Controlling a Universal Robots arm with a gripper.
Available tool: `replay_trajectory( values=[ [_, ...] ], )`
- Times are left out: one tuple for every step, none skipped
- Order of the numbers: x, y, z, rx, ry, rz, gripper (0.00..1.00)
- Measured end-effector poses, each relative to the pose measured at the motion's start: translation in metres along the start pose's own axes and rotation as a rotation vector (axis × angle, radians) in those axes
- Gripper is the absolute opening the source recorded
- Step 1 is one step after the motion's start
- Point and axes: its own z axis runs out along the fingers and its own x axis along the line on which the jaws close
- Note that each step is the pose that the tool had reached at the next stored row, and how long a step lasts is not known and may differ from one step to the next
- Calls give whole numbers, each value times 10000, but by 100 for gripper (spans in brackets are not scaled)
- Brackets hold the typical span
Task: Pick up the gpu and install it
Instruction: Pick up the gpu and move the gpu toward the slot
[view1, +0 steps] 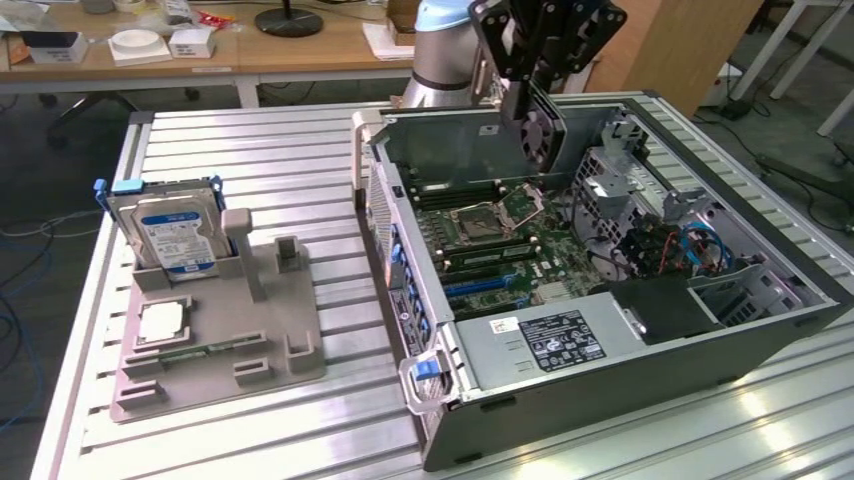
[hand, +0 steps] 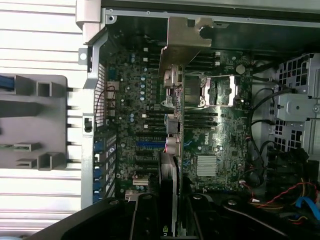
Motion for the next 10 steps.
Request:
replay_trajectory(
  values=[
    [-12, 0, 1, -1, -1, -1, 27],
    [-24, 0, 1, -1, 0, -1, 27],
    [-36, -1, 2, -1, 0, -2, 27],
    [-49, -1, 3, -1, 0, -3, 27],
    [-60, -1, 3, -1, 0, -4, 27],
    [-72, -1, 4, -1, 0, -5, 27],
    [-85, -2, 4, -1, -1, -6, 27],
    [-98, -2, 4, 0, 0, -7, 27],
    [-110, -2, 5, -1, 0, -7, 27],
    [-122, -2, 5, -1, 0, -7, 27]
  ],
)
